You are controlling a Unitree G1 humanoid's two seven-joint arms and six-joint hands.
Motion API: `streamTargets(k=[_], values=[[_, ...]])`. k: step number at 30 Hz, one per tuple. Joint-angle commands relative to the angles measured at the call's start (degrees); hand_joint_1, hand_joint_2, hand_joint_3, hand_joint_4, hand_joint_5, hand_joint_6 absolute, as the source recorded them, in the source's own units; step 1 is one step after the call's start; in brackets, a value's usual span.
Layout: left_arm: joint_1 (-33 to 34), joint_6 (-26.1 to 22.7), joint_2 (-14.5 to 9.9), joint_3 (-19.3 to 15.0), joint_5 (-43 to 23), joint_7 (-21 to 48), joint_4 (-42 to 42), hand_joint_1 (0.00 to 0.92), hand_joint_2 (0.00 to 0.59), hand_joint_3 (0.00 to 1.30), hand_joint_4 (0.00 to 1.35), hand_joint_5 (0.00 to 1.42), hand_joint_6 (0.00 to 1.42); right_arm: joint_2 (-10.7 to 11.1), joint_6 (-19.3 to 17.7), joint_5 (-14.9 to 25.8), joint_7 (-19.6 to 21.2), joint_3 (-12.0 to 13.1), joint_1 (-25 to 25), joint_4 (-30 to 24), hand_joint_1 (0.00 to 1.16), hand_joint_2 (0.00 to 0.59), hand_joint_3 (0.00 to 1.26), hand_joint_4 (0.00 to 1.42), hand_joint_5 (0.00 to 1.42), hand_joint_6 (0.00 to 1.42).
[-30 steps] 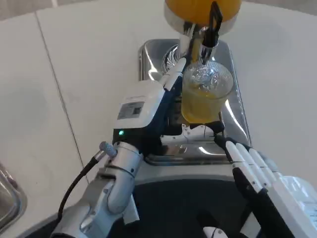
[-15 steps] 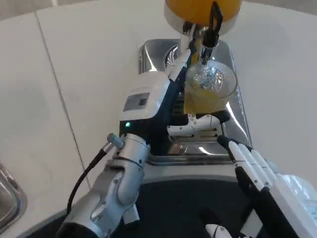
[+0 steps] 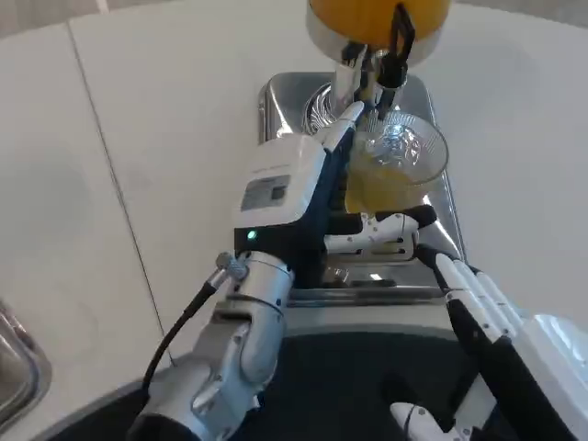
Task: Grasp the cup under the faucet to collect the drink, then remove the cup.
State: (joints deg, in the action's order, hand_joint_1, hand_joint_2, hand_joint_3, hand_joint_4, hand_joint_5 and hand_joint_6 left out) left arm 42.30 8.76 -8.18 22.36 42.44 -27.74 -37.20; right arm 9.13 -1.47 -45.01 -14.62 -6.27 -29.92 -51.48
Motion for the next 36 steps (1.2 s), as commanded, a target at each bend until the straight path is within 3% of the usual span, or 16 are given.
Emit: streamTargets(k=[1, 6, 9, 11, 17, 30, 36], values=[[0.4, -2.0, 2.5, 1.3, 1.4, -3.0, -0.3, 0.300, 0.043, 0.36, 0.46, 0.84, 1.04, -0.4, 1.9, 0.1, -1.2, 0.1, 0.4, -1.1, 0.40, 0.414, 0.00, 0.00, 0.00, 0.07], [0.6, -3.3, 4.6, 2.0, 1.7, -6.8, -0.8, 0.371, 0.043, 0.68, 0.84, 1.17, 1.41, -0.5, 3.0, -0.1, -1.4, 0.7, 0.4, -1.7, 0.40, 0.414, 0.00, 0.00, 0.00, 0.09], [0.4, -4.0, 5.7, 2.5, 2.3, -9.6, -1.1, 0.435, 0.041, 0.88, 1.10, 1.37, 1.42, -0.6, 3.6, 0.1, -1.3, 1.3, 0.3, -2.1, 0.40, 0.414, 0.00, 0.00, 0.00, 0.09], [0.2, -4.2, 6.1, 2.6, 2.4, -11.5, -1.2, 0.494, 0.054, 0.98, 1.21, 1.42, 1.42, -0.7, 3.8, 0.2, -1.3, 1.5, 0.0, -2.2, 0.40, 0.414, 0.00, 0.00, 0.00, 0.09], [0.1, -3.6, 5.6, 1.4, 0.6, -12.7, -1.9, 0.606, 0.072, 1.08, 1.27, 1.42, 1.42, -1.0, 4.9, 0.5, -1.8, 1.7, 0.7, -2.2, 0.40, 0.414, 0.00, 0.00, 0.01, 0.10], [-1.5, -1.6, 2.8, -0.9, -0.4, -13.2, 1.6, 0.637, 0.001, 1.12, 1.26, 1.42, 1.42, -0.5, 5.3, 1.2, -2.5, 1.7, 1.8, -1.1, 0.40, 0.412, 0.00, 0.00, 0.02, 0.12], [-3.3, -0.8, 0.8, -2.7, -1.0, -12.5, 4.4, 0.665, 0.000, 1.12, 1.25, 1.42, 1.42, -0.2, 5.2, 1.4, -2.8, 1.2, 2.6, -0.6, 0.40, 0.414, 0.00, 0.00, 0.02, 0.12]])
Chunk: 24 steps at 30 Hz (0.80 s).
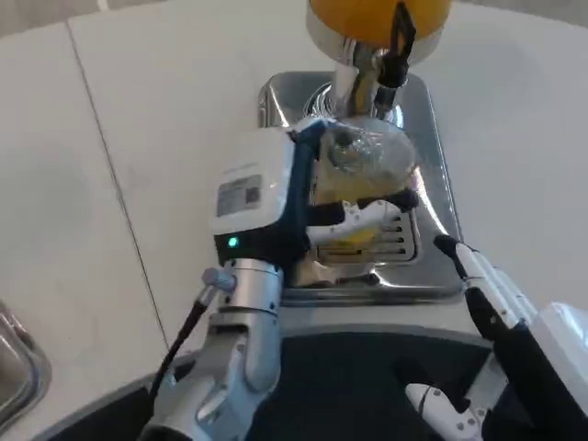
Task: Grasp the cup under the faucet to collect the drink, then remove the cup.
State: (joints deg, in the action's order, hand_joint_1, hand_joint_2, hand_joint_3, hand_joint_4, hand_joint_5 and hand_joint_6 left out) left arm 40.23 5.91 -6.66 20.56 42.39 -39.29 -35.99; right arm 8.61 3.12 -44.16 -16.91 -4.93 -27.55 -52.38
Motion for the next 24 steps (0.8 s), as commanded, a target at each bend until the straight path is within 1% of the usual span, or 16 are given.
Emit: streamTargets(k=[1, 9, 14, 16, 20, 24], values=[[-1.6, 2.2, -1.1, -1.1, -1.1, -0.8, 3.7, 0.676, 0.000, 1.12, 1.25, 1.42, 1.42, 0.3, 0.6, 0.5, -0.5, -0.3, 0.3, 0.4, 0.40, 0.415, 0.00, 0.00, 0.02, 0.12], [-4.0, 2.6, -4.1, -2.7, -1.9, 0.2, 6.5, 0.713, 0.000, 1.13, 1.26, 1.42, 1.42, 1.1, 0.3, 0.9, -0.5, -0.9, 0.7, 0.8, 0.39, 0.419, 0.00, 0.00, 0.03, 0.14], [-5.9, 3.1, -6.6, -4.9, -2.9, 0.6, 8.4, 0.744, 0.000, 1.13, 1.25, 1.42, 1.42, 1.4, 0.2, 1.0, -0.5, -1.0, 0.8, 0.9, 0.39, 0.416, 0.00, 0.00, 0.03, 0.14], [-7.0, 3.5, -8.0, -6.2, -3.4, 0.6, 9.5, 0.755, 0.000, 1.13, 1.26, 1.42, 1.42, 1.5, 0.1, 1.1, -0.5, -1.0, 1.0, 1.0, 0.39, 0.416, 0.00, 0.00, 0.03, 0.14], [-8.8, 3.7, -10.3, -7.9, -4.2, 1.3, 11.2, 0.759, 0.000, 1.13, 1.26, 1.42, 1.42, 1.7, 0.1, 1.1, -0.7, -1.0, 1.6, 1.0, 0.39, 0.415, 0.00, 0.00, 0.03, 0.14], [-11.9, 4.5, -12.5, -9.8, -5.0, 2.3, 14.6, 0.762, 0.000, 1.13, 1.26, 1.42, 1.42, 1.9, 0.1, 1.1, -0.8, -1.0, 2.0, 0.9, 0.40, 0.414, 0.00, 0.00, 0.03, 0.14]])
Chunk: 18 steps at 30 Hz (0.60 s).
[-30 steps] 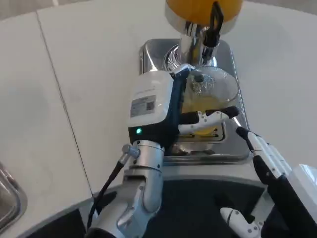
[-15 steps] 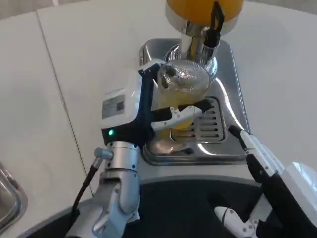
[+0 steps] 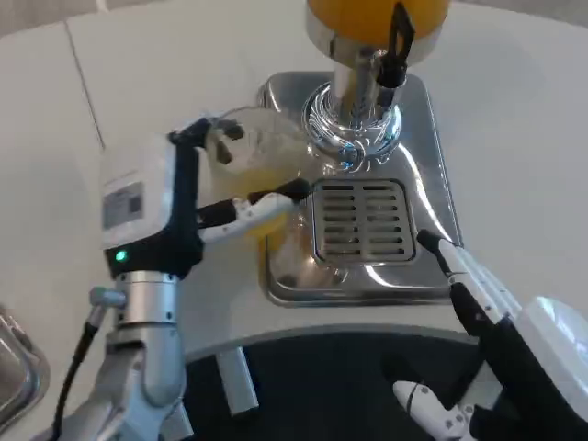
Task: Grasp the cup under the faucet to collect the drink, then remove the cup.
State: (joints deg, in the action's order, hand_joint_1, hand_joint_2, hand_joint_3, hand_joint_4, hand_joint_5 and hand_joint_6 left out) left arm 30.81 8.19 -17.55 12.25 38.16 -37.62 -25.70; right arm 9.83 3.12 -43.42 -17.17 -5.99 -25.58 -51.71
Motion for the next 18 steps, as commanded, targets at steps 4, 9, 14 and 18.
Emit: streamTargets(k=[4, 9, 14, 18], values=[[-5.6, 2.7, -3.1, -3.2, -1.7, 2.4, 8.8, 0.767, 0.000, 1.13, 1.26, 1.42, 1.42, 0.8, 0.0, 0.0, -0.6, 0.1, 0.4, -0.2, 0.40, 0.414, 0.00, 0.00, 0.04, 0.14], [-11.2, 3.6, -4.5, -5.5, -2.8, 4.7, 16.1, 0.774, 0.000, 1.14, 1.27, 1.42, 1.42, 1.3, 0.0, -0.2, -0.9, 0.8, 1.4, -0.4, 0.39, 0.418, 0.00, 0.00, 0.03, 0.13], [-15.0, 4.1, -4.7, -7.8, -3.5, 6.8, 21.1, 0.774, 0.000, 1.14, 1.28, 1.42, 1.42, 2.1, 0.3, -0.4, -1.1, 1.4, 2.7, 0.1, 0.39, 0.421, 0.00, 0.00, 0.03, 0.13], [-18.4, 4.9, -5.4, -10.0, -4.6, 8.7, 25.6, 0.771, 0.000, 1.14, 1.28, 1.42, 1.42, 3.1, -0.1, -1.6, -1.5, 1.8, 3.3, -0.1, 0.38, 0.423, 0.00, 0.00, 0.01, 0.09]])
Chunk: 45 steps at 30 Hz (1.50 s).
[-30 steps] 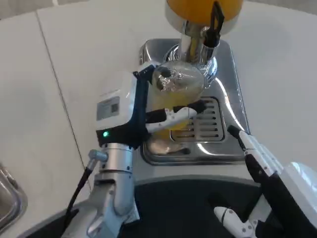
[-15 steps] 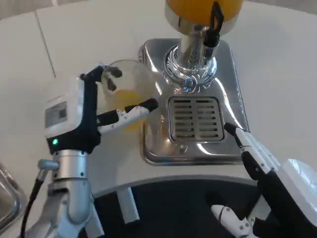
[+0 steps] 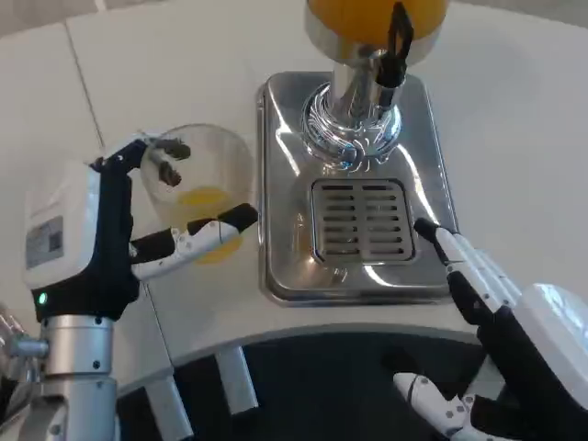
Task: Grasp the cup under the faucet to collect the drink, then remove the cup.
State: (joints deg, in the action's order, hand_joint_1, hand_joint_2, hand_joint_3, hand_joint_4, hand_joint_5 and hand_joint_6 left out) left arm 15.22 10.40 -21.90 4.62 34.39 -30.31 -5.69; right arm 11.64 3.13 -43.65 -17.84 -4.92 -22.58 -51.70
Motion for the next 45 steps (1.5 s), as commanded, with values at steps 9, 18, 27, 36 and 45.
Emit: streamTargets(k=[9, 18, 27, 36, 45], values=[[-13.8, 5.7, -0.2, -5.9, -2.7, 5.2, 16.8, 0.770, 0.000, 1.15, 1.28, 1.42, 1.42, 6.1, -6.6, -4.2, 0.2, 3.4, -2.7, -3.1, 0.32, 0.469, 0.00, 0.00, 0.00, 0.00], [-18.1, 7.6, 1.8, -6.7, -2.2, 7.5, 22.9, 0.769, 0.000, 1.15, 1.28, 1.42, 1.42, 10.5, -18.2, -4.4, 2.8, 8.9, -7.5, -2.8, 0.27, 0.487, 0.00, 0.00, 0.00, 0.00], [-25.7, 12.4, 2.5, -7.0, -2.0, 10.3, 29.8, 0.766, 0.000, 1.15, 1.28, 1.42, 1.42, 10.8, -30.2, -5.2, 11.8, 12.6, -9.6, 3.3, 0.22, 0.527, 0.00, 0.00, 0.00, 0.00], [-32.3, 18.1, 3.8, -6.1, -0.5, 12.3, 35.0, 0.762, 0.000, 1.15, 1.28, 1.42, 1.42, 9.6, -31.6, -5.5, 12.6, 13.0, -10.2, 4.4, 0.21, 0.527, 0.00, 0.00, 0.00, 0.00], [-35.4, 21.9, 4.0, -6.3, -0.8, 14.5, 35.7, 0.758, 0.000, 1.15, 1.28, 1.42, 1.42, 7.4, -32.9, -5.3, 13.2, 14.0, -13.8, 2.7, 0.20, 0.532, 0.00, 0.00, 0.00, 0.00]])
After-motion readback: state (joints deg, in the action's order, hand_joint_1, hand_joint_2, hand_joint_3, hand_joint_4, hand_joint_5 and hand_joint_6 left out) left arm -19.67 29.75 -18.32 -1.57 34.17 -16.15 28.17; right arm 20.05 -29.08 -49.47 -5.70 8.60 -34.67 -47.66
